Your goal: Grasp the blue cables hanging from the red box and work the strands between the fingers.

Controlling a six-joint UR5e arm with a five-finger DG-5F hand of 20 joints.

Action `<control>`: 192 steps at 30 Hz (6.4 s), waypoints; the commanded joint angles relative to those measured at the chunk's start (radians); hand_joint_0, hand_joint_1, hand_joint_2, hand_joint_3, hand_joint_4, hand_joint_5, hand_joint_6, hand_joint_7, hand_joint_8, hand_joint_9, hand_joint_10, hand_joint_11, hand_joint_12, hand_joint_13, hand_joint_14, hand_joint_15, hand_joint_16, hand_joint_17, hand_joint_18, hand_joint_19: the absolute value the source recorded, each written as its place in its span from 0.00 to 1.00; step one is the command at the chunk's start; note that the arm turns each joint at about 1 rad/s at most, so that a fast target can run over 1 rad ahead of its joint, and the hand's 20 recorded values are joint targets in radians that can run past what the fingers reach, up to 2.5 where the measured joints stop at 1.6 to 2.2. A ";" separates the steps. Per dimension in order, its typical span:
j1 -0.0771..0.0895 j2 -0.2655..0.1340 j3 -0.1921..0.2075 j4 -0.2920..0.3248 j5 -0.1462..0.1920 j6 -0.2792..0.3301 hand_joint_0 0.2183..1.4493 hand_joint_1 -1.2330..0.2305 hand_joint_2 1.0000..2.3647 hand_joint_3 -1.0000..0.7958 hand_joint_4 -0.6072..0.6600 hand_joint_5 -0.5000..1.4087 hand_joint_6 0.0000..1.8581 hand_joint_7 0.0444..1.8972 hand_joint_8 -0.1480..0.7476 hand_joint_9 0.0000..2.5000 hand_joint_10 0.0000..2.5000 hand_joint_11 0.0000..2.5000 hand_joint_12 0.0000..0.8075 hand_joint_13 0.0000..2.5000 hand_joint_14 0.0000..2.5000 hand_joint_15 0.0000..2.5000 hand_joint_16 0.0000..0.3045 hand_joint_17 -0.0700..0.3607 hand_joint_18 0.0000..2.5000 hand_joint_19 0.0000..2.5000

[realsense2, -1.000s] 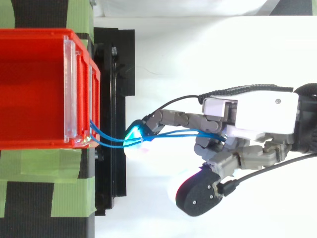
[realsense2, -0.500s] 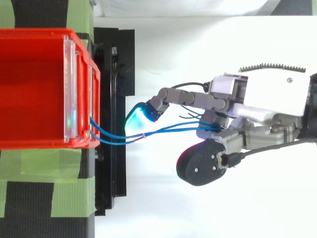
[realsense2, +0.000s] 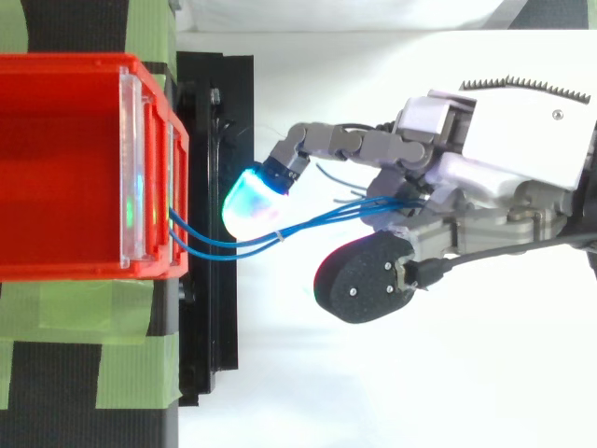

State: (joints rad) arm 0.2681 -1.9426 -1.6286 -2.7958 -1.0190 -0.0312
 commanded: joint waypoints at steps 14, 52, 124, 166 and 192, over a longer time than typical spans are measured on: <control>0.003 0.001 0.029 -0.010 0.051 0.001 0.49 0.41 0.00 0.01 0.63 0.28 0.05 0.64 0.79 0.75 1.00 1.00 0.86 0.84 1.00 0.73 0.84 0.61 1.00 0.31; 0.031 -0.001 0.029 -0.084 0.053 -0.042 0.50 0.40 0.00 0.00 0.68 0.32 0.30 0.58 0.79 0.75 1.00 1.00 0.86 0.84 1.00 0.73 0.84 0.61 1.00 0.31; 0.040 -0.001 0.052 -0.036 0.197 -0.182 0.58 0.33 0.01 0.34 0.63 0.21 0.68 0.51 0.79 0.75 1.00 1.00 0.86 0.84 1.00 0.73 0.84 0.61 1.00 0.31; 0.043 -0.001 0.052 -0.007 0.189 -0.176 0.64 0.41 0.00 0.52 0.66 0.50 0.01 0.74 0.79 0.75 1.00 1.00 0.86 0.84 1.00 0.73 0.84 0.61 1.00 0.31; 0.043 -0.001 0.052 -0.007 0.189 -0.176 0.78 0.33 0.00 0.56 0.55 0.38 0.49 0.61 0.79 0.75 1.00 1.00 0.86 0.84 1.00 0.73 0.84 0.61 1.00 0.31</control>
State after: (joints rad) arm 0.3114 -1.9437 -1.5769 -2.8024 -0.8299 -0.2071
